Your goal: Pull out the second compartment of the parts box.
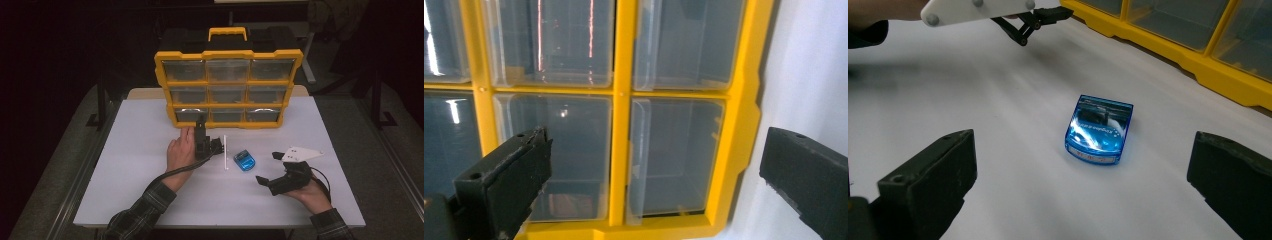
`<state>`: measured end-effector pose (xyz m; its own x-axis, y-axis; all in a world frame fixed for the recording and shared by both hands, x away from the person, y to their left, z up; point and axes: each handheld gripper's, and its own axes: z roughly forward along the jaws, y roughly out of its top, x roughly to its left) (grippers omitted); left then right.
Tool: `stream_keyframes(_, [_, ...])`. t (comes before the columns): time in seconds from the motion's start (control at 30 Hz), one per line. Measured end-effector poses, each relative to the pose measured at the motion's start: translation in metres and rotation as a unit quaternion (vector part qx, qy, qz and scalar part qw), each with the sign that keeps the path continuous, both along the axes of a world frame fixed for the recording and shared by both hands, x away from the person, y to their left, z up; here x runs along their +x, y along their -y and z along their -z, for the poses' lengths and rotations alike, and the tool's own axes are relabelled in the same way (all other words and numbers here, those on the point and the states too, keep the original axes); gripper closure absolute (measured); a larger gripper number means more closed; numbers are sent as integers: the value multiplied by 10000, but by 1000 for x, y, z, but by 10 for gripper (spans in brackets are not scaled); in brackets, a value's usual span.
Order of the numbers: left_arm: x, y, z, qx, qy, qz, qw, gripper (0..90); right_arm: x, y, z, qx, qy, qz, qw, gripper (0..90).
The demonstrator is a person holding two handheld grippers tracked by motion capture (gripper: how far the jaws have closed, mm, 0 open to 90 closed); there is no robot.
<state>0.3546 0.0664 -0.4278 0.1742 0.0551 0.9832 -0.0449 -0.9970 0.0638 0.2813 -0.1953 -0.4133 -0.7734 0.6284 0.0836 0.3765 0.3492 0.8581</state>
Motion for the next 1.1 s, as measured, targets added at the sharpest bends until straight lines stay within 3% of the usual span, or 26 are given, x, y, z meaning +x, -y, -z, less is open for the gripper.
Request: stream_keyframes(1.1, [10,19,-45,53,425,141,9990,5,0,1,0,36,-8,-11,10000,0])
